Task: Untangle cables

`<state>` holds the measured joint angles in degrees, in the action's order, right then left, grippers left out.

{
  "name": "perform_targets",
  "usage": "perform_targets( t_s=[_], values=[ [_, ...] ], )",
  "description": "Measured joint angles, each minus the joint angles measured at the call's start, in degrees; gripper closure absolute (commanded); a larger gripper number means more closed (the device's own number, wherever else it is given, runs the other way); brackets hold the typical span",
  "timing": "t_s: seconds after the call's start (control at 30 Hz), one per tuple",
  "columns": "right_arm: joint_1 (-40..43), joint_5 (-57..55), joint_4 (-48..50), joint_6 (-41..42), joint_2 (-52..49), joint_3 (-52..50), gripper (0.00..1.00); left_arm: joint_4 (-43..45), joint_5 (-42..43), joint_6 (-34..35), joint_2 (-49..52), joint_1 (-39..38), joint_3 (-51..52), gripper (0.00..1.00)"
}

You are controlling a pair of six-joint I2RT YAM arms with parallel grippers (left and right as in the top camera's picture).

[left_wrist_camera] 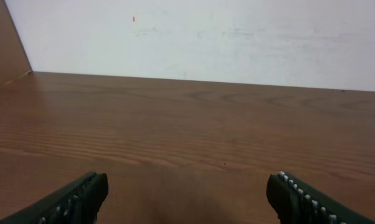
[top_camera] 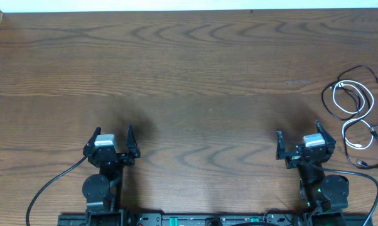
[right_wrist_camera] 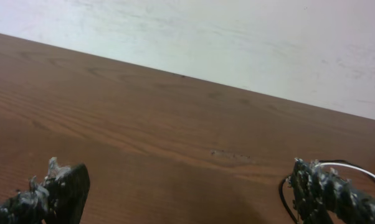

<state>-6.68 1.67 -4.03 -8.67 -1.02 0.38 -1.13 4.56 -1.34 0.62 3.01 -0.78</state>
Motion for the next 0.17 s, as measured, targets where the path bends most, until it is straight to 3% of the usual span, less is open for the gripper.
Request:
perform_targets(
  t_s=[0.17],
  values=[
    [0.0, 0.0, 0.0, 0.0, 0.0, 0.0, 0.01, 0.0, 0.0, 0.0, 0.0, 0.0, 0.0, 0.14]
  ],
)
